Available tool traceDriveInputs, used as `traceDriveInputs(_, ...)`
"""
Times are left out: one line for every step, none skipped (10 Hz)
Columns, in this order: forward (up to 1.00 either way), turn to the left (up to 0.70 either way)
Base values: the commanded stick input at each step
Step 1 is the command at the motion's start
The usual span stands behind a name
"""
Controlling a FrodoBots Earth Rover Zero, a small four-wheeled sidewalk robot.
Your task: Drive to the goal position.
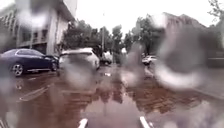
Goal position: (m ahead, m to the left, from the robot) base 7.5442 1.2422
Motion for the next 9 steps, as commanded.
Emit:
traceDriveInputs(0.7, 0.0)
traceDriveInputs(0.7, 0.0)
traceDriveInputs(0.7, 0.0)
traceDriveInputs(0.7, 0.0)
traceDriveInputs(0.7, 0.0)
traceDriveInputs(0.7, 0.0)
traceDriveInputs(0.7, 0.0)
traceDriveInputs(0.7, 0.0)
traceDriveInputs(0.7, 0.0)
